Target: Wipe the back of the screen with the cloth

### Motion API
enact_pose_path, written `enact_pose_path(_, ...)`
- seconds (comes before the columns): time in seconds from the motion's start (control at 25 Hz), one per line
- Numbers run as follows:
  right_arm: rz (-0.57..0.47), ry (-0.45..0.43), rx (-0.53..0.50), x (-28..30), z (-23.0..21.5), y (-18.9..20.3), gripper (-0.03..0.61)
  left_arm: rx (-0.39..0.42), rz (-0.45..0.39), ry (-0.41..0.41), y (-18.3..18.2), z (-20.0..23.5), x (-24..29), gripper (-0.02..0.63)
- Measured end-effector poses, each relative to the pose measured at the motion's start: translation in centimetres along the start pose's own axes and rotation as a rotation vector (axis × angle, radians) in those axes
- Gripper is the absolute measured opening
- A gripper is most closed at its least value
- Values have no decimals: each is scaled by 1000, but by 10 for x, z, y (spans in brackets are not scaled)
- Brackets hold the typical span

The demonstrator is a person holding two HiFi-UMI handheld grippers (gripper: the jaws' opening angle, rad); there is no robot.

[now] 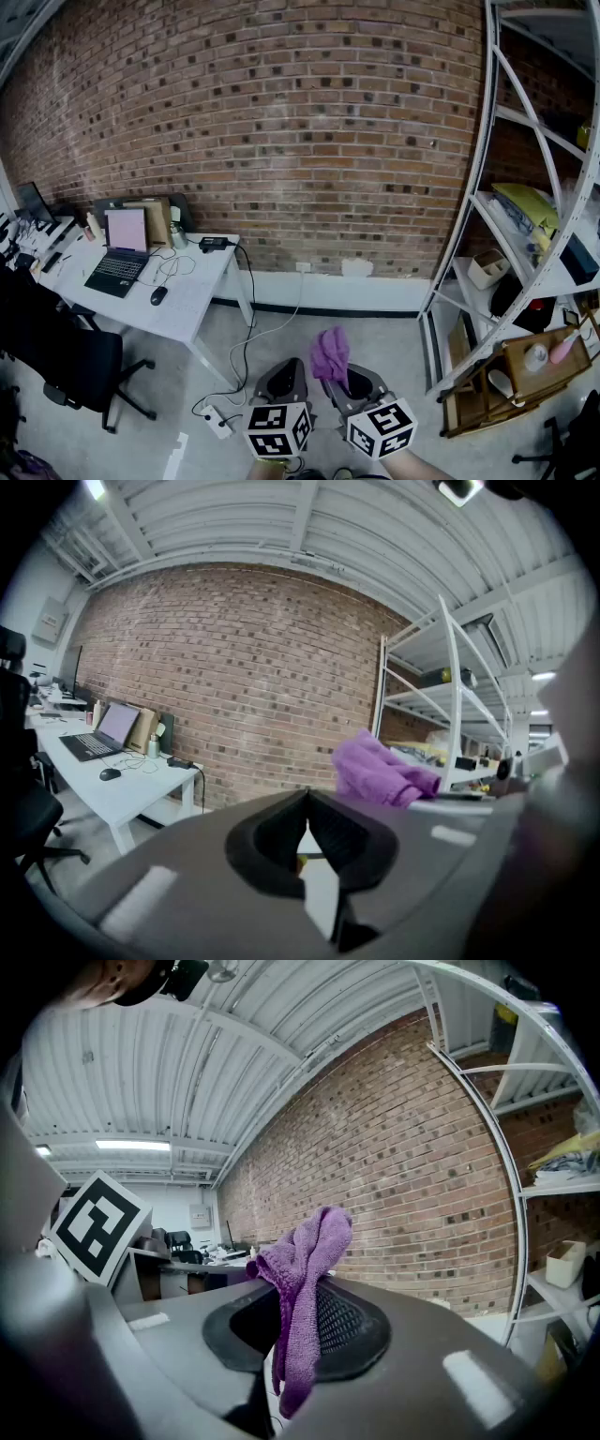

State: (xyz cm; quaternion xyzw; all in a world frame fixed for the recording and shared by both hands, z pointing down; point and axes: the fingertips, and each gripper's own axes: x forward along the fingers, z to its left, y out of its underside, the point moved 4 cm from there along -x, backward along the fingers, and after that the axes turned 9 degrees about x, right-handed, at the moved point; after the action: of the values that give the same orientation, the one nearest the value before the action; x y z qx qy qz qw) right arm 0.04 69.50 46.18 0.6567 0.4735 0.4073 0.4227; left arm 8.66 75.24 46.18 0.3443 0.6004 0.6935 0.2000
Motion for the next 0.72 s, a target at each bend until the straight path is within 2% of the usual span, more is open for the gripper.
enact_pose_path(0.24,-9,44,-7,-20,-22,-7,58,4,1,34,-5,-23,10,8)
enact_pose_path(0.32,-22,84,-6,-29,-34,-9,58,10,0,65,-6,-34,18,8)
enact_pose_path(0.52,-75,288,19,-74,-80,-15,58,41,18,247,-8,-86,55,8)
enact_pose_path(0.72,-158,556,54,-134,-134,-28,58,107,18,500,-17,-163,101,8)
